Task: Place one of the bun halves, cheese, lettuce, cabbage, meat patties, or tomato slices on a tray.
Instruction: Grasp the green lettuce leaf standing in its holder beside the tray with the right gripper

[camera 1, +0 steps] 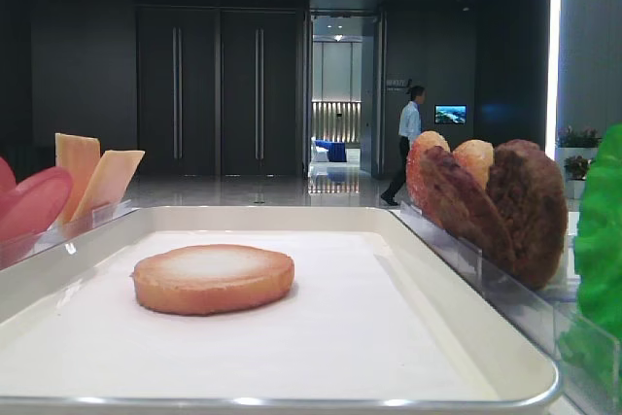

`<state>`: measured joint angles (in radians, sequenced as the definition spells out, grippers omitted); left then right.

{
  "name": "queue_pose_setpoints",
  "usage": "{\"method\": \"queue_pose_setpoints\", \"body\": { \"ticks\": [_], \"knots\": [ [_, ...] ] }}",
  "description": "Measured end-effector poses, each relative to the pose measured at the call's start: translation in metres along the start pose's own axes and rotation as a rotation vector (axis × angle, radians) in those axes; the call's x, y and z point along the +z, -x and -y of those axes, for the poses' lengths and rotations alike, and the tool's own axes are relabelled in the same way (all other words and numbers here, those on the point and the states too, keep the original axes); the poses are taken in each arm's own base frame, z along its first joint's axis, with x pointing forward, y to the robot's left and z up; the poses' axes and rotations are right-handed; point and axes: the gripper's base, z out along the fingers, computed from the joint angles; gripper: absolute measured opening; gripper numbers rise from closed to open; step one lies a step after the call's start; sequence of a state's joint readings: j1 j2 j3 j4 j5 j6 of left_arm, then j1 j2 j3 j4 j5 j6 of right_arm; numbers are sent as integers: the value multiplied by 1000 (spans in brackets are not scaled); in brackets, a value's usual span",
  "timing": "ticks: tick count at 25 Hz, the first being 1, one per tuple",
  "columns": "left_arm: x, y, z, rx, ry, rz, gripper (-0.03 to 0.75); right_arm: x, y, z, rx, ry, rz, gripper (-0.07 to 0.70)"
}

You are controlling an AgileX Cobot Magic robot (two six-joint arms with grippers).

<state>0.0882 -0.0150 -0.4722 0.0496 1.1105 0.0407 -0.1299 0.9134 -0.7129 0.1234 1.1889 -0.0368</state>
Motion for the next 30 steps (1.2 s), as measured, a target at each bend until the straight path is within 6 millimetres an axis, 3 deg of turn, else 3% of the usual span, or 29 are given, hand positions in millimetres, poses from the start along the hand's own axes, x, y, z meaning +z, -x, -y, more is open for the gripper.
{"method": "queue_pose_setpoints", "body": {
  "ticks": [10,16,24,30],
  "knots": [
    [0,0,0,0,0,0,650,-11,12,-2,15,4,9,365],
    [0,0,0,0,0,0,650,-12,13,-12,32,92,8,368],
    [0,0,0,0,0,0,608,-8,3,-56,-75,174,-61,368],
    [0,0,0,0,0,0,591,2,2,-90,-174,85,-120,368]
  ]
}}
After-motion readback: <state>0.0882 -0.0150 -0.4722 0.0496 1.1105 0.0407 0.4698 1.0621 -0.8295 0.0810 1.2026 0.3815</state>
